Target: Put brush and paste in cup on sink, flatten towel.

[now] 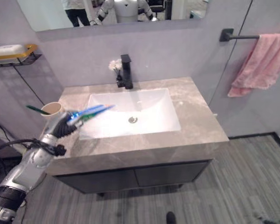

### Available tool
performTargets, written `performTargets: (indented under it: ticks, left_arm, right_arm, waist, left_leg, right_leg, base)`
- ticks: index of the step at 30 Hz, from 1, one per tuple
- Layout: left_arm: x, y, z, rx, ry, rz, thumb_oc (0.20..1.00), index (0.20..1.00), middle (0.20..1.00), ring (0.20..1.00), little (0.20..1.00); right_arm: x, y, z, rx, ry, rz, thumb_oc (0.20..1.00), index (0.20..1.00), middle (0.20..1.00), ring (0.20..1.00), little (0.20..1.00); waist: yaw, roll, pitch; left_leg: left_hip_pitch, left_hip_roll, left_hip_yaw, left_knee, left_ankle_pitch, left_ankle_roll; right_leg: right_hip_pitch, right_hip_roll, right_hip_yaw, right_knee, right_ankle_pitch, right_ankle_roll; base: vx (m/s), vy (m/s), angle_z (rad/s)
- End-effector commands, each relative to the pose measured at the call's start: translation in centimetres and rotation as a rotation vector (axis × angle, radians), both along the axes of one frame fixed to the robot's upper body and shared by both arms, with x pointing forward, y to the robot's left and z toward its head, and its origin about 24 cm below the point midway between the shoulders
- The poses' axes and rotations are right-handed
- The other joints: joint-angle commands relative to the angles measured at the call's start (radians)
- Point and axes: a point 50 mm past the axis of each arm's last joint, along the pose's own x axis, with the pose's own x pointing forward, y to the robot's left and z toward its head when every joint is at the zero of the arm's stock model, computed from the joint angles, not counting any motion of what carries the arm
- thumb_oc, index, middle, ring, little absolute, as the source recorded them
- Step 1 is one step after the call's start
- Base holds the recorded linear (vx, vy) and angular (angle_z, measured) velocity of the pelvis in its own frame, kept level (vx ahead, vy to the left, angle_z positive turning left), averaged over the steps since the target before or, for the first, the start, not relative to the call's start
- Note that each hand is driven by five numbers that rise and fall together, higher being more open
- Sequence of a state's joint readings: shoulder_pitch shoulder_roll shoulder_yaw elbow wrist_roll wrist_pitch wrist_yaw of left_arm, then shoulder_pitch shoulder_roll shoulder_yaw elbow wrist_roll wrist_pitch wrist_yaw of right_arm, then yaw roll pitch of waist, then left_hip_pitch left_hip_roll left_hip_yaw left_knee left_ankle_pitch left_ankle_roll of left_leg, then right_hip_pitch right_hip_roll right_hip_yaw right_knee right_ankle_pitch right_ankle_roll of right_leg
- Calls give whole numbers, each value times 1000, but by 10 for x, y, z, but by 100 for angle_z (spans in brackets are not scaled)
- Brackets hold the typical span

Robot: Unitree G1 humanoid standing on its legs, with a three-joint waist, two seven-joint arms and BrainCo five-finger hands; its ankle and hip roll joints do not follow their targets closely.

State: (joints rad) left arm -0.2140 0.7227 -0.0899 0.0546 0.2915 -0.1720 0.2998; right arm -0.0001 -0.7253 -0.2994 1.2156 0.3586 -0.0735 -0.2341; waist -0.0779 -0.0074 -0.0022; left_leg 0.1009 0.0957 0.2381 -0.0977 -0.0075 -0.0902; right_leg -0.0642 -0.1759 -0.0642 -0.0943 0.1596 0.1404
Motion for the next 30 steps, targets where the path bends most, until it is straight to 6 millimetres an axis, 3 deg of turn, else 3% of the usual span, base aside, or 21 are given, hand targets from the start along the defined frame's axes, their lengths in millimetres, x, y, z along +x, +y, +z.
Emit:
performTargets:
  ticks: [1,2,3,4,5,6,8,9,10,11,12,13,15,16,19,21,23,30]
  left_arm:
    - [7,-11,79,-19,-388,-47,200,200,200,200,200]
    - [6,-14,84,-8,-418,-48,200,200,200,200,200]
    - [2,-17,94,14,-471,-54,200,200,200,200,200]
    - [-2,-19,101,26,-515,-57,200,200,200,200,200]
    - [-5,-23,107,43,-550,-75,200,200,200,200,200]
    - [-6,-23,108,46,-552,-74,200,200,200,200,200]
    - [-13,-29,117,52,-607,-108,200,200,200,200,200]
    - [-19,-34,123,39,-639,-144,200,200,200,200,200]
    - [-21,-41,128,33,-653,-186,200,200,200,200,200]
    - [-21,-51,133,21,-654,-245,200,200,200,200,200]
    - [-21,-50,133,21,-653,-242,200,200,200,200,200]
    - [-19,-60,135,14,-643,-292,200,200,200,200,200]
    - [-17,-65,135,21,-621,-315,200,200,200,200,200]
    - [-18,-63,135,21,-623,-310,200,200,200,200,200]
    - [-24,-76,141,16,-638,-390,200,200,200,200,200]
    - [-30,-80,140,-97,-628,-479,200,200,200,200,200]
    - [-31,-81,135,-158,-595,-518,200,200,200,200,200]
    - [-30,-76,123,-223,-545,-526,200,200,200,200,200]
  right_arm:
    - [52,-1,36,-192,-200,75,1000,1000,1000,1000,1000]
    - [74,1,61,-290,-282,148,1000,1000,1000,1000,1000]
    - [106,14,105,-447,-436,286,1000,1000,1000,1000,1000]
    - [122,30,135,-540,-550,374,1000,1000,1000,1000,1000]
    - [132,42,154,-597,-638,433,1000,1000,1000,1000,1000]
    - [130,45,153,-601,-637,433,1000,1000,1000,1000,1000]
    - [147,81,183,-619,-850,597,1000,1000,1000,1000,1000]
    - [163,120,208,-556,-1048,781,1000,1000,1000,1000,1000]
    - [175,150,216,-426,-1166,917,1000,1000,1000,1000,1000]
    - [189,198,224,-196,-1262,1181,1000,1000,1000,1000,1000]
    - [189,198,225,-188,-1263,1186,1000,1000,1000,1000,1000]
    - [199,229,225,-19,-1254,1355,1000,1000,1000,1000,1000]
    - [206,251,228,82,-1221,1475,1000,1000,1000,1000,1000]
    - [208,252,229,86,-1221,1481,1000,1000,1000,1000,1000]
    - [213,332,253,382,-1321,1767,1000,1000,1000,1000,1000]
    - [213,361,266,460,-1401,1831,1000,1000,1000,1000,1000]
    - [210,375,275,525,-1471,1851,1000,1000,1000,1000,1000]
    - [202,388,289,708,-1643,1810,1000,1000,1000,1000,1000]
  waist:
    - [-26,-14,-20]
    - [-33,-12,-22]
    - [-42,-9,-25]
    - [-47,-6,-27]
    - [-49,-2,-32]
    - [-48,-3,-31]
    - [-46,-1,-38]
    - [-42,-6,-40]
    - [-37,-12,-45]
    - [-20,-24,-49]
    - [-23,-24,-48]
    - [-9,-34,-52]
    - [1,-42,-52]
    - [-2,-40,-49]
    - [41,-49,-43]
    - [54,-51,-38]
    - [64,-51,-36]
    - [84,-56,-28]
  left_leg:
    - [3,58,-24,10,-18,-31]
    - [3,58,-23,10,-18,-30]
    - [5,58,-21,10,-19,-28]
    - [5,57,-17,10,-18,-27]
    - [8,57,-16,10,-22,-25]
    - [8,57,-15,10,-24,-25]
    - [11,56,-12,10,-24,-22]
    - [15,57,-7,10,-18,-22]
    - [20,56,-7,10,-22,-22]
    - [25,56,-7,10,-20,-23]
    - [26,55,-6,10,-20,-23]
    - [29,55,-7,10,-16,-24]
    - [32,54,-7,10,-15,-26]
    - [33,54,-6,10,-15,-25]
    - [35,52,-17,10,-10,-25]
    - [35,49,-26,10,-9,-23]
    - [34,47,-32,10,-7,-22]
    - [24,38,-51,10,-4,-17]
  right_leg:
    - [18,-96,37,7,27,90]
    - [18,-96,39,7,27,90]
    - [17,-95,45,7,28,89]
    - [15,-94,47,7,31,87]
    - [14,-94,50,7,28,88]
    - [14,-94,51,7,27,89]
    - [11,-93,57,7,27,87]
    - [11,-93,60,7,30,86]
    - [15,-93,61,7,26,87]
    - [22,-94,58,7,27,86]
    - [23,-94,59,7,26,86]
    - [29,-96,56,7,26,84]
    - [34,-97,55,7,26,83]
    - [35,-97,55,7,26,83]
    - [48,-102,45,7,25,78]
    - [56,-107,35,7,26,77]
    - [61,-110,29,7,25,75]
    - [70,-118,13,8,23,71]
  base:
    - [-9,10,7]
    - [-9,19,7]
    - [-18,19,6]
    - [0,0,0]
    - [0,0,0]
    - [17,9,-5]
    - [-1,1,-2]
    - [0,0,0]
    - [-39,-17,-4]
    - [-16,-11,-11]
    - [-41,-23,-9]
    - [0,0,0]
    - [-20,-13,4]
    - [-24,-4,6]
    - [-21,-2,11]
    - [-3,10,21]
    - [3,9,22]
    - [3,3,3]
